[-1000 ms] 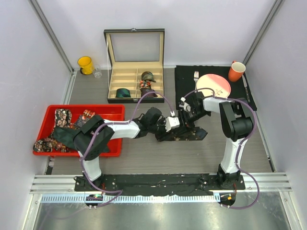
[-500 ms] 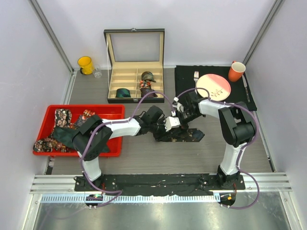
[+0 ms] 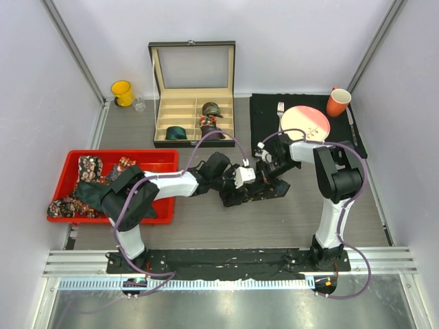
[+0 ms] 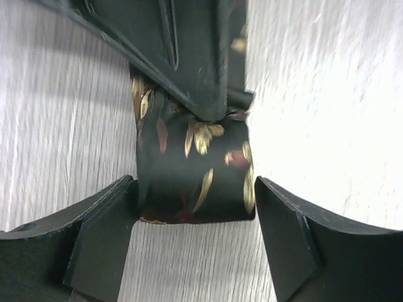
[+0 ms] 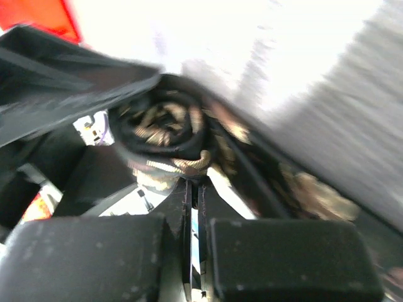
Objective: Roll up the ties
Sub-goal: Roll the tie at the center of the board.
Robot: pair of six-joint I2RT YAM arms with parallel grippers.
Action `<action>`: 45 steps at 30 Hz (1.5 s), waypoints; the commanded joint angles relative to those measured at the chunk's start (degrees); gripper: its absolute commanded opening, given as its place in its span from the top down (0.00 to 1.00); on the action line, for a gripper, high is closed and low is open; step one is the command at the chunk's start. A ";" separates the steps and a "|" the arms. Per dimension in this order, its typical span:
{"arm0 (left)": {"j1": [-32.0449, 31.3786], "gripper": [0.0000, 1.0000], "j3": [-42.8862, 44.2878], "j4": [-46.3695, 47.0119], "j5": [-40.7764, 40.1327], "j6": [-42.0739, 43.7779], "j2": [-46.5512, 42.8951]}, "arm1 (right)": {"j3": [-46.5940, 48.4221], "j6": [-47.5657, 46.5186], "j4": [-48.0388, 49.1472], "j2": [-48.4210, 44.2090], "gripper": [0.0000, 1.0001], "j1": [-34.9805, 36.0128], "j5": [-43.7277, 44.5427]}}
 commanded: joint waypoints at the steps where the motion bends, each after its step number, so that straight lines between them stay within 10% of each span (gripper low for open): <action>1: 0.36 0.20 -1.19 8.08 5.65 -1.55 -1.36 | -1.09 -4.23 0.45 3.90 0.99 -0.35 18.08; 13: 0.01 0.18 5.13 11.81 7.59 1.16 7.78 | 3.75 -3.96 -0.86 9.43 0.99 -0.35 19.67; 19: -0.52 0.55 5.49 4.87 5.05 3.54 7.70 | 4.63 -6.14 -4.28 8.74 0.98 -0.61 14.50; 23: 0.00 0.82 2.50 0.47 3.99 3.20 4.36 | 3.40 -6.33 -5.96 3.82 0.75 -3.67 7.47; 34: -0.08 0.85 3.19 -5.07 1.10 -4.53 5.14 | 2.08 -0.89 -1.58 -2.78 0.46 -2.12 -5.82; 41: -0.26 0.78 5.05 -5.86 -0.67 -5.60 6.46 | 1.82 0.78 1.24 0.03 0.54 1.41 -3.46; 45: -0.17 0.64 4.26 -5.69 -1.11 -4.63 5.59 | 1.64 -3.50 -0.24 1.70 0.99 0.79 0.93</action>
